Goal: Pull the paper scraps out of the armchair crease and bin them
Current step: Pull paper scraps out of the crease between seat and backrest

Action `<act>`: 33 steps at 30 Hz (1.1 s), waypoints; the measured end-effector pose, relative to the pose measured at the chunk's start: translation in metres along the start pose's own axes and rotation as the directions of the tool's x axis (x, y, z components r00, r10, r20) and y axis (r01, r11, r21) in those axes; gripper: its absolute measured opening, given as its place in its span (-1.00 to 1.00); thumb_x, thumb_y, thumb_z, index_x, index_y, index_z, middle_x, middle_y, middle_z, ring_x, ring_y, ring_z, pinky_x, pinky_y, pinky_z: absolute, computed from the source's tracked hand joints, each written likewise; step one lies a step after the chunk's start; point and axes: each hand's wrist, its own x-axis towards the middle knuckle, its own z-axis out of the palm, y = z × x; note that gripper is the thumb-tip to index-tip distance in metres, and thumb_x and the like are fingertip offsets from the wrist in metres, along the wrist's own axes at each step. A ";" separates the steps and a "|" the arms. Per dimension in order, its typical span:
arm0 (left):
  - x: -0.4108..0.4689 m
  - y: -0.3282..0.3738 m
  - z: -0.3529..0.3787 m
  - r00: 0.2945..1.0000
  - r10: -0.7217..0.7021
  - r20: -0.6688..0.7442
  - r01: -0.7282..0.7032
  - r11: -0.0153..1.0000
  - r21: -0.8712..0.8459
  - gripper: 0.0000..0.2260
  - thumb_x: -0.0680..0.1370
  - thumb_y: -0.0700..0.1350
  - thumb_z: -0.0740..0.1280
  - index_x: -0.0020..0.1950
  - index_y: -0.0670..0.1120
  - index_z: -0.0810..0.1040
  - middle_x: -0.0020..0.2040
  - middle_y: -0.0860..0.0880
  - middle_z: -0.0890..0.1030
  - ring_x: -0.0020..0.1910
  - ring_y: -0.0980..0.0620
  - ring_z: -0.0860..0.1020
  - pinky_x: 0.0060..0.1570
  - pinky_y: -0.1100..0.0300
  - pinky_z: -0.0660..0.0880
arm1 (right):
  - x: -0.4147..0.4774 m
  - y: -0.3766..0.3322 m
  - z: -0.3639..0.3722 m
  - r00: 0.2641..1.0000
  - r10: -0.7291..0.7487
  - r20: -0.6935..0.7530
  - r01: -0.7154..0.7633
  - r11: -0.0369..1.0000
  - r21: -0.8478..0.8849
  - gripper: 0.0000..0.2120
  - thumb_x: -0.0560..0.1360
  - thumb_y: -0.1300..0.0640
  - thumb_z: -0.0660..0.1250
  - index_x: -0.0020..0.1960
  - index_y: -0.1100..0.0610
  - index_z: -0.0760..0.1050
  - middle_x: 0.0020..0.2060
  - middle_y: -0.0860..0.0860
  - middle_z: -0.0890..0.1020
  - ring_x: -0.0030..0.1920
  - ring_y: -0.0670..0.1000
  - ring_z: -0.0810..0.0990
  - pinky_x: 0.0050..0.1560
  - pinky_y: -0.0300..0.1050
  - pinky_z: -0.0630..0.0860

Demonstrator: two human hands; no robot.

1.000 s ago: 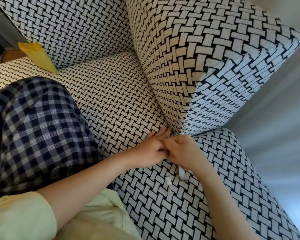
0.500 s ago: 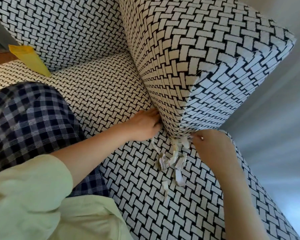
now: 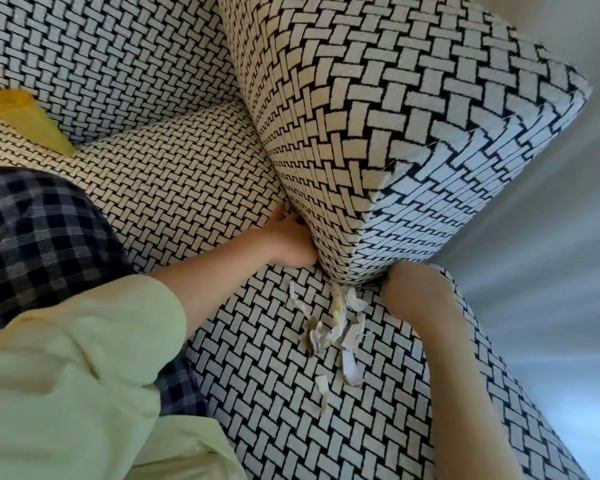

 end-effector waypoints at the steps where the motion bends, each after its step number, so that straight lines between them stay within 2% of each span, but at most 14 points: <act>1: -0.003 0.003 0.003 1.000 0.013 -0.016 -0.013 1.000 -0.020 -0.48 0.59 -0.04 0.05 0.54 -0.03 0.00 0.55 -0.08 -0.04 0.51 -0.10 -0.20 0.45 -0.07 -0.31 | 0.003 0.000 -0.001 1.000 -0.014 0.006 0.015 1.000 -0.012 -0.71 0.47 0.28 0.12 -0.40 0.12 0.17 -0.43 -0.01 0.31 -0.25 0.07 0.39 -0.38 -0.22 0.26; 4: -0.019 0.016 0.014 0.989 0.100 -0.105 -0.108 0.992 -0.071 -0.49 0.52 -0.23 0.08 0.48 0.02 0.22 0.54 -0.06 0.04 0.52 -0.10 -0.14 0.45 -0.02 -0.33 | 0.008 0.004 -0.004 0.998 -0.052 0.019 0.051 0.999 0.005 -0.75 0.45 0.25 0.13 -0.39 0.14 0.22 -0.42 -0.01 0.36 -0.33 0.05 0.39 -0.37 -0.23 0.27; 6: -0.030 0.023 0.019 0.984 0.099 -0.151 -0.123 0.980 -0.154 -0.47 0.48 -0.33 0.11 0.39 0.05 0.38 0.54 -0.03 0.05 0.52 -0.07 -0.16 0.38 0.09 -0.38 | 0.009 0.006 -0.002 0.991 -0.110 0.078 0.101 0.990 0.102 -0.77 0.46 0.24 0.13 -0.37 0.22 0.31 -0.43 0.05 0.42 -0.38 0.03 0.40 -0.43 -0.24 0.27; 8: -0.030 0.022 0.021 0.981 0.069 -0.180 -0.110 0.967 -0.229 -0.47 0.46 -0.36 0.11 0.35 0.06 0.44 0.54 -0.04 0.01 0.52 -0.05 -0.20 0.36 0.13 -0.40 | 0.010 0.006 0.002 0.972 -0.194 0.131 0.160 0.960 0.230 -0.78 0.47 0.24 0.13 -0.25 0.35 0.44 -0.42 0.14 0.48 -0.37 0.06 0.43 -0.37 -0.20 0.33; 11: -0.027 0.020 0.025 0.989 0.014 -0.149 -0.064 0.940 -0.336 -0.49 0.46 -0.37 0.12 0.28 0.06 0.50 0.55 -0.06 -0.03 0.51 -0.07 -0.24 0.43 0.05 -0.38 | 0.011 0.004 0.004 0.958 -0.252 0.137 0.199 0.928 0.314 -0.76 0.48 0.26 0.12 -0.16 0.42 0.46 -0.44 0.12 0.42 -0.42 0.02 0.37 -0.33 -0.18 0.34; 14: -0.025 0.020 0.031 0.991 0.012 -0.132 -0.064 0.914 -0.400 -0.51 0.47 -0.36 0.12 0.23 0.08 0.54 0.55 -0.03 0.01 0.51 -0.04 -0.24 0.46 -0.02 -0.33 | 0.009 0.001 0.005 0.944 -0.301 0.135 0.227 0.890 0.396 -0.77 0.46 0.30 0.11 -0.11 0.44 0.48 -0.44 0.12 0.41 -0.54 -0.10 0.30 -0.41 -0.20 0.30; 18: -0.028 0.023 0.034 0.988 0.040 -0.151 -0.102 0.896 -0.431 -0.75 0.51 -0.22 0.19 -0.11 -0.01 0.65 0.49 0.05 0.23 0.51 0.06 -0.13 0.38 0.02 -0.43 | 0.009 -0.001 0.007 0.953 -0.272 0.136 0.181 0.866 0.465 -0.76 0.46 0.32 0.12 -0.14 0.45 0.50 -0.54 0.04 0.38 -0.54 -0.08 0.31 -0.47 -0.23 0.28; 21: -0.031 0.025 0.039 0.983 0.054 -0.175 -0.125 0.895 -0.428 -0.74 0.56 -0.13 0.18 0.09 -0.03 0.64 0.50 0.09 0.20 0.51 0.07 -0.15 0.34 0.05 -0.46 | 0.009 -0.001 0.010 0.961 -0.240 0.139 0.134 0.841 0.524 -0.75 0.48 0.31 0.12 -0.35 0.32 0.43 -0.53 0.07 0.39 -0.47 0.03 0.37 -0.37 -0.17 0.33; 23: -0.033 0.024 0.041 0.980 0.049 -0.191 -0.128 0.893 -0.431 -0.73 0.58 -0.09 0.16 0.16 -0.01 0.61 0.50 0.11 0.18 0.51 0.07 -0.16 0.33 0.07 -0.47 | 0.008 -0.002 0.012 0.969 -0.211 0.127 0.103 0.816 0.569 -0.73 0.48 0.30 0.13 -0.39 0.24 0.38 -0.51 0.10 0.42 -0.43 0.04 0.40 -0.32 -0.14 0.36; 25: -0.037 0.026 0.044 0.972 0.046 -0.230 -0.143 0.895 -0.423 -0.73 0.58 -0.05 0.18 0.19 0.03 0.59 0.49 0.12 0.21 0.51 0.07 -0.14 0.35 0.06 -0.44 | 0.008 -0.004 0.013 0.973 -0.189 0.131 0.069 0.783 0.618 -0.71 0.47 0.32 0.13 -0.42 0.21 0.33 -0.57 0.05 0.39 -0.50 0.01 0.38 -0.38 -0.21 0.35; 27: -0.042 0.028 0.049 0.959 0.041 -0.281 -0.164 0.888 -0.429 -0.74 0.56 -0.01 0.22 0.19 0.04 0.59 0.44 0.12 0.31 0.50 0.10 -0.08 0.38 0.06 -0.41 | 0.007 -0.005 0.015 0.971 -0.179 0.156 0.026 0.734 0.679 -0.67 0.49 0.34 0.13 -0.45 0.18 0.27 -0.67 -0.04 0.32 -0.63 -0.06 0.30 -0.53 -0.30 0.28; 29: -0.044 0.029 0.050 0.950 0.042 -0.310 -0.181 0.883 -0.434 -0.71 0.52 0.08 0.26 0.17 0.03 0.60 0.39 0.12 0.39 0.48 0.13 -0.02 0.39 0.05 -0.38 | 0.006 -0.007 0.016 0.975 -0.160 0.153 0.009 0.719 0.694 -0.67 0.48 0.34 0.14 -0.45 0.20 0.31 -0.67 -0.03 0.33 -0.63 -0.07 0.31 -0.53 -0.28 0.30; 31: -0.046 0.032 0.050 0.947 0.041 -0.318 -0.178 0.892 -0.416 -0.62 0.45 0.17 0.21 0.12 0.03 0.63 0.34 0.14 0.43 0.47 0.14 0.02 0.40 0.05 -0.35 | 0.004 -0.009 0.016 0.981 -0.151 0.126 0.025 0.729 0.684 -0.68 0.46 0.33 0.15 -0.46 0.21 0.34 -0.70 -0.07 0.36 -0.63 -0.10 0.34 -0.55 -0.33 0.30; 33: -0.048 0.033 0.050 0.940 0.034 -0.340 -0.179 0.897 -0.403 -0.67 0.48 0.14 0.22 0.09 0.02 0.64 0.31 0.14 0.46 0.46 0.13 0.07 0.43 0.04 -0.30 | 0.000 -0.010 0.012 0.980 -0.169 0.106 0.052 0.730 0.682 -0.67 0.46 0.32 0.19 -0.47 0.19 0.33 -0.69 -0.09 0.34 -0.63 -0.13 0.28 -0.57 -0.33 0.23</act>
